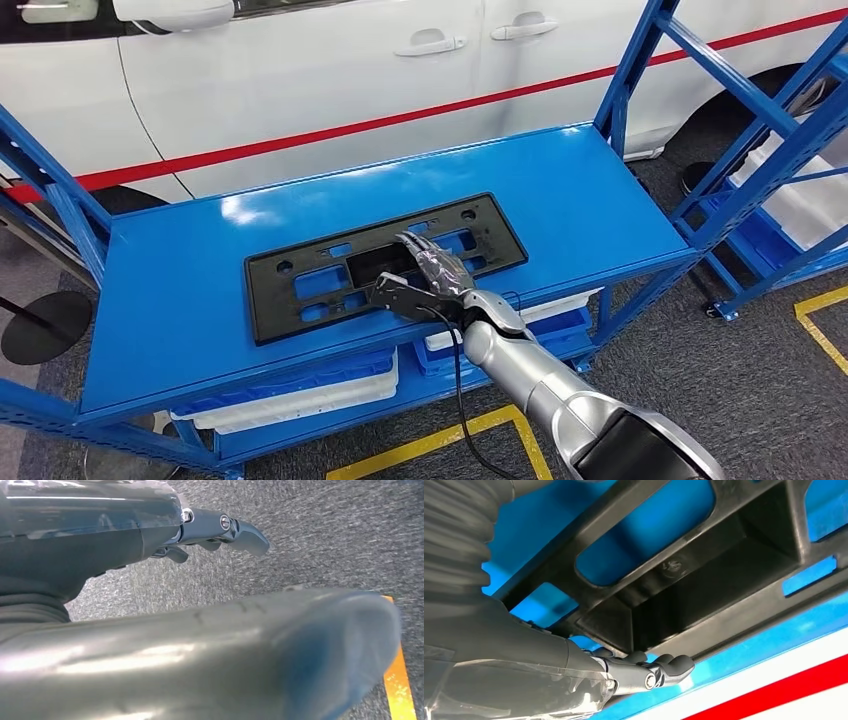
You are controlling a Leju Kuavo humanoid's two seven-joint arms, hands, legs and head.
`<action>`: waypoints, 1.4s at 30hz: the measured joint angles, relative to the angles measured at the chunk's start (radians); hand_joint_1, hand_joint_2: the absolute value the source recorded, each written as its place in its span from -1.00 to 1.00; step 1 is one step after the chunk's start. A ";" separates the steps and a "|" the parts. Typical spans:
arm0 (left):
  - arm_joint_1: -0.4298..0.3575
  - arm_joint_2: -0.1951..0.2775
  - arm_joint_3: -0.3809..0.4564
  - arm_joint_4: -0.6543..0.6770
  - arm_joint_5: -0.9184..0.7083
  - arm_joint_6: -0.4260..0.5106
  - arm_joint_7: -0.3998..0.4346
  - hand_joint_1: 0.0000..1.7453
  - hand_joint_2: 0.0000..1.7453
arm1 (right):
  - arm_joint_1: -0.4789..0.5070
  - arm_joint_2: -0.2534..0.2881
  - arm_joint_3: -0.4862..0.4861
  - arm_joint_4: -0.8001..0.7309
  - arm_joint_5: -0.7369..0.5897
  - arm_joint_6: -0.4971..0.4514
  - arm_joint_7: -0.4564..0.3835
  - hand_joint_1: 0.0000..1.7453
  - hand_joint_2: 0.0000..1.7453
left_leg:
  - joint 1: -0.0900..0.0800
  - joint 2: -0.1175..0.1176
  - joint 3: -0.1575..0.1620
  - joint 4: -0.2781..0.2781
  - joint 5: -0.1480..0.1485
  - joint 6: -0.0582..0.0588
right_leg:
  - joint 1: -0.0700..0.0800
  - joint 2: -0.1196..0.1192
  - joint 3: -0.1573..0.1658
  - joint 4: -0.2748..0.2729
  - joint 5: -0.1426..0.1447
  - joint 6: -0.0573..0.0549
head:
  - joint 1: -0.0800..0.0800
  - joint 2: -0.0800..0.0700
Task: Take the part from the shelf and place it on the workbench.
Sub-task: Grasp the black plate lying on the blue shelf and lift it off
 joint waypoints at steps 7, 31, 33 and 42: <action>0.003 -0.007 0.000 0.000 0.000 -0.002 -0.007 -1.00 -1.00 | -0.004 0.006 -0.015 0.009 0.001 -0.019 -0.030 1.00 1.00 | -0.006 -0.003 0.000 0.001 -0.004 -0.023 | 0.010 0.000 0.127 -0.271 0.110 -0.027 | -0.001 0.000; 0.012 -0.008 0.026 0.000 0.019 -0.004 -0.033 -1.00 -1.00 | -0.009 0.001 -0.051 0.032 -0.019 -0.022 -0.055 1.00 1.00 | 0.003 0.001 0.011 -0.004 -0.002 -0.002 | 0.001 0.000 0.016 -0.026 0.016 0.003 | -0.003 0.000; 0.010 -0.008 0.027 0.000 0.019 -0.004 -0.033 -1.00 -1.00 | -0.013 0.001 -0.054 0.033 -0.016 -0.039 -0.056 1.00 1.00 | 0.002 -0.001 0.012 -0.002 -0.004 -0.005 | 0.004 0.000 0.088 -0.166 0.081 -0.008 | -0.003 0.000; 0.009 -0.011 0.031 0.000 0.018 -0.003 -0.034 -1.00 -1.00 | -0.038 0.000 -0.078 0.009 -0.012 -0.111 -0.067 1.00 1.00 | 0.000 -0.001 -0.057 0.140 -0.092 -0.043 | 0.001 -0.002 0.137 -0.293 0.123 -0.046 | -0.007 0.000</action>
